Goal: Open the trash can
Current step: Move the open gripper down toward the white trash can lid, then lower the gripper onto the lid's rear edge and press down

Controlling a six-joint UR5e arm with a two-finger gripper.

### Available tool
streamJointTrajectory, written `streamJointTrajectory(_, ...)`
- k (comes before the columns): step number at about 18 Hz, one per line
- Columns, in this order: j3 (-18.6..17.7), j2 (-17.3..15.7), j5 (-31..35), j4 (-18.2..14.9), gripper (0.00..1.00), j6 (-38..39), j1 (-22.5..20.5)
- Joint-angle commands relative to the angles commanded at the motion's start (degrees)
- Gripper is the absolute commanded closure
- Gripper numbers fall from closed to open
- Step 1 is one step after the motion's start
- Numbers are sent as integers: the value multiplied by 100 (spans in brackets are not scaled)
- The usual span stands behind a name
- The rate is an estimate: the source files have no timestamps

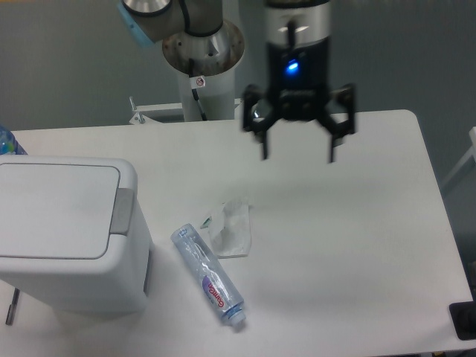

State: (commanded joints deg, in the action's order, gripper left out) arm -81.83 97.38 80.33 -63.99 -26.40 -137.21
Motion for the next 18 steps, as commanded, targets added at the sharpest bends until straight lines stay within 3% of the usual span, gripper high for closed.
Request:
streamJointTrajectory(4, 0, 185, 0, 114, 0, 679, 501)
streamJointTrajectory(11, 0, 335, 0, 317, 0, 1435, 801)
streamJointTrajectory(18, -70, 361, 9, 334, 0, 1480, 959)
